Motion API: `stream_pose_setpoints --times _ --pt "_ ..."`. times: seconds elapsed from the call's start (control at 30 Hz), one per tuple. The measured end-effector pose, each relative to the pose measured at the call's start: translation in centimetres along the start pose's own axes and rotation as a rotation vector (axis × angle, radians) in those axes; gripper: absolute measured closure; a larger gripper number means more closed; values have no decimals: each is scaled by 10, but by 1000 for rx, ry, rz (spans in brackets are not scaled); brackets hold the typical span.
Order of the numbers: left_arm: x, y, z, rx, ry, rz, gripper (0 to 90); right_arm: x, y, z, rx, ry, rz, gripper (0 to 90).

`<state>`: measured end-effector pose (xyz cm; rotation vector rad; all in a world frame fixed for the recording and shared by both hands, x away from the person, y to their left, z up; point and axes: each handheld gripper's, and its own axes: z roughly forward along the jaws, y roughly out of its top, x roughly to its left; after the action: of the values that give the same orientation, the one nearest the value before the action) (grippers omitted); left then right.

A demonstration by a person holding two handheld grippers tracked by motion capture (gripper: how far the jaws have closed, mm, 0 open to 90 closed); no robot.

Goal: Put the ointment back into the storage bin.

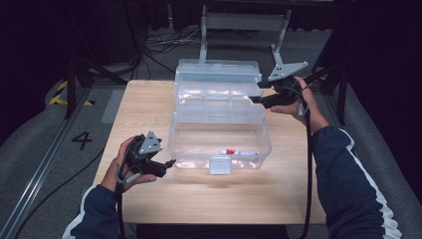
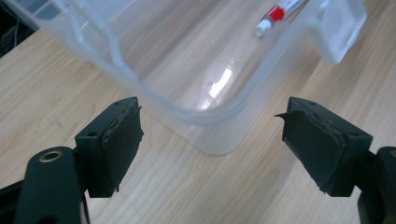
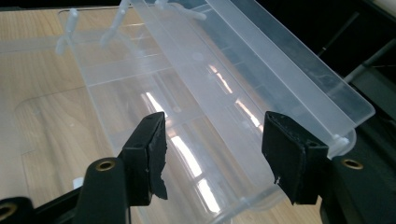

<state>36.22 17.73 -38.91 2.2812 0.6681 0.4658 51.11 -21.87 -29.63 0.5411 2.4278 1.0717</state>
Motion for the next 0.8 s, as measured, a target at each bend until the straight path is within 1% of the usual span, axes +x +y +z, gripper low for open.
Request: stream_pose_setpoints --times 0.03,0.07,0.13,0.17,0.2,0.27,0.3,0.33,0.37,0.43,0.47,0.53,0.6,0.67,0.7,0.73,0.77,0.8 --pt "-1 5 3 7 -8 14 206 0 2 3 11 -2 -2 409" --pt "-2 7 5 15 -15 30 212 -1 4 7 18 9 0 411" --pt "-5 14 11 52 -30 83 238 -2 6 12 25 5 -1 419" --pt "-6 18 16 67 -37 108 246 -3 8 16 39 13 2 419" --pt "-7 21 20 81 -42 122 259 -4 9 20 54 20 4 422" --pt "-7 23 23 89 -47 130 274 -6 10 27 80 27 9 431" --pt "-7 25 26 91 -59 132 274 -6 10 27 80 27 9 431" --pt "-7 26 29 98 -71 134 283 -7 11 30 92 26 4 438" --pt "-7 27 33 100 -75 140 308 -10 12 34 110 22 3 454" --pt "-6 30 39 115 -88 147 317 -11 12 36 117 18 3 459" --pt "-5 31 42 120 -95 146 331 -12 12 38 130 18 3 482" --pt "-4 33 48 136 -104 152 392 -14 13 44 156 32 8 503" --pt "-4 34 53 165 -140 161 449 -14 14 47 182 16 4 508" --pt "-5 36 57 195 -145 179 507 -15 16 50 181 32 2 582" --pt "-6 37 59 209 -151 192 526 -14 17 51 188 38 -3 594" --pt "-6 38 61 222 -160 199 552 -14 17 53 198 37 -6 621" --pt "-6 39 62 232 -171 202 579 -13 18 56 215 51 -2 638" --pt "-7 39 63 243 -182 204 604 -13 19 58 225 44 -6 656"
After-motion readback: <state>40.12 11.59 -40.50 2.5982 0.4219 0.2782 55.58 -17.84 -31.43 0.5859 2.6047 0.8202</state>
